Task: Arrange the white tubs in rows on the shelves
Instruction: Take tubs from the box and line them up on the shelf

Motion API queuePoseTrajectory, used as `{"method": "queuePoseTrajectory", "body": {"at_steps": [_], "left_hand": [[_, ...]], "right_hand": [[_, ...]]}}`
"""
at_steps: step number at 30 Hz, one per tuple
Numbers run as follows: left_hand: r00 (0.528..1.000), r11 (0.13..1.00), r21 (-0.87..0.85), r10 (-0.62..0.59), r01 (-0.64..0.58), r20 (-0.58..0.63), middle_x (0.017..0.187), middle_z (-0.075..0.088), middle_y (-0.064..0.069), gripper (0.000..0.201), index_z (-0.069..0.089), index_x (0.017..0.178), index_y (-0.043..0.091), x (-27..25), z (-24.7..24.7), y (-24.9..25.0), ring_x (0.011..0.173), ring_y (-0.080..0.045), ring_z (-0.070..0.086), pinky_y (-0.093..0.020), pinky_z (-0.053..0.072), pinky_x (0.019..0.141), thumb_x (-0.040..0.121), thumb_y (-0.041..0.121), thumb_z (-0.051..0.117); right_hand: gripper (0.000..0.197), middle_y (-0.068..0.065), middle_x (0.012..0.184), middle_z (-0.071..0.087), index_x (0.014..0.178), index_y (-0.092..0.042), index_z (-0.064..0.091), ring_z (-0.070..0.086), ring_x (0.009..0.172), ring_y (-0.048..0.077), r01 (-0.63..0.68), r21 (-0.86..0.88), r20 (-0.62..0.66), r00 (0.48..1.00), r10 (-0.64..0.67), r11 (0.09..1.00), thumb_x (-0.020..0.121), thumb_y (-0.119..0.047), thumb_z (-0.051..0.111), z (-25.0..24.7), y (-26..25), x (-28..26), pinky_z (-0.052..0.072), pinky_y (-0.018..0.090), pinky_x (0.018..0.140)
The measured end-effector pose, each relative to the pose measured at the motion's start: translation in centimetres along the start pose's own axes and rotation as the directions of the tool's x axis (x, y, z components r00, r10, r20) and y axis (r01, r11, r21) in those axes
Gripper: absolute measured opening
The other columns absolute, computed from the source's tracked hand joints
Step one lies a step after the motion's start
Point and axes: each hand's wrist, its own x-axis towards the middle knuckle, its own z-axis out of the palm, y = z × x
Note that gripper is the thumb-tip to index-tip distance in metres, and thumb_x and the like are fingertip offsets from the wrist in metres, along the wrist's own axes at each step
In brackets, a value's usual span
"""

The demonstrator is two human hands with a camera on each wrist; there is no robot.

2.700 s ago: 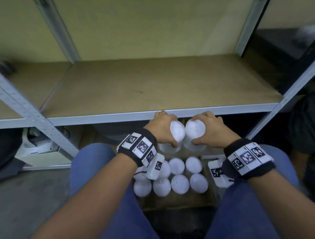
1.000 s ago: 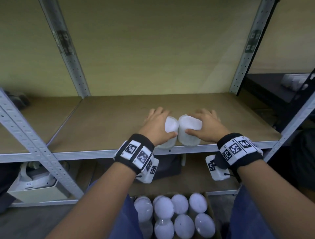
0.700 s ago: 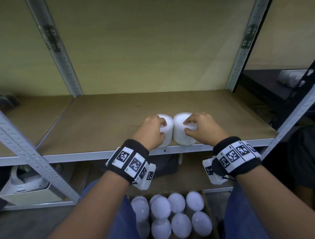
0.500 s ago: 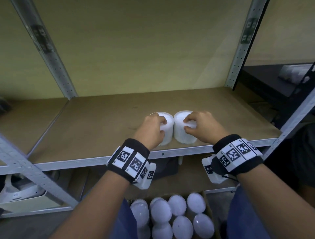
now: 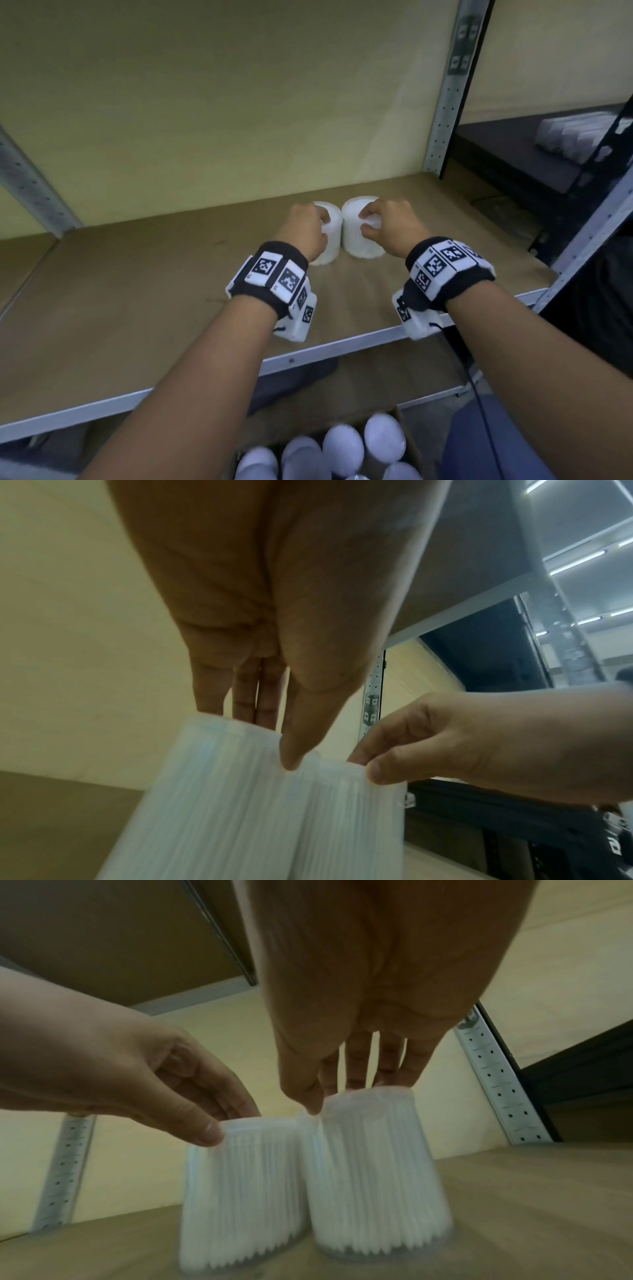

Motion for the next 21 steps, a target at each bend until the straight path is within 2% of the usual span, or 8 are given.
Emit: {"method": "queuePoseTrajectory", "body": {"at_steps": [4,9,15,21], "left_hand": [[1.000,0.999,-0.030,-0.018,0.019,0.017,0.136,0.053,-0.011,0.039,0.056,0.130,0.011,3.8,0.7,0.3,0.121,-0.025,0.055,-0.029,0.042,0.100,0.091,0.008,0.056],[1.000,1.000,0.010,-0.005,0.005,-0.021,0.134,0.055,-0.011,0.037,0.060,0.126,0.011,8.0,1.5,0.6,0.123,-0.025,0.053,-0.029,0.041,0.102,0.090,0.009,0.059],[0.999,1.000,0.000,-0.004,0.004,-0.050,0.132,0.057,-0.011,0.036,0.061,0.125,0.011,11.4,2.3,0.6,0.121,-0.025,0.055,-0.028,0.043,0.099,0.089,0.008,0.060],[0.997,1.000,-0.018,0.013,-0.015,-0.082,0.131,0.058,-0.012,0.035,0.062,0.124,0.008,13.6,2.7,0.8,0.121,-0.025,0.055,-0.026,0.042,0.100,0.089,0.006,0.059]], "right_hand": [[0.035,0.010,0.135,0.055,0.125,-0.012,0.062,0.049,0.126,0.026,-0.023,0.005,-0.010,1.000,0.023,1.000,0.091,-0.021,0.058,0.0,1.0,3.2,0.042,0.034,0.104],[0.034,0.010,0.130,0.059,0.123,-0.011,0.064,0.054,0.121,0.027,-0.030,-0.013,-0.038,0.999,0.029,0.999,0.091,-0.019,0.058,-0.4,2.1,6.5,0.043,0.033,0.103],[0.036,0.009,0.134,0.057,0.127,-0.010,0.061,0.050,0.124,0.027,-0.036,-0.083,-0.005,0.999,0.036,0.996,0.093,-0.021,0.054,-0.9,2.8,9.8,0.035,0.028,0.105],[0.034,0.010,0.131,0.059,0.126,-0.011,0.062,0.052,0.121,0.029,-0.052,-0.082,-0.029,0.998,0.050,0.995,0.094,-0.021,0.053,-0.6,3.6,12.0,0.043,0.034,0.103]]}}
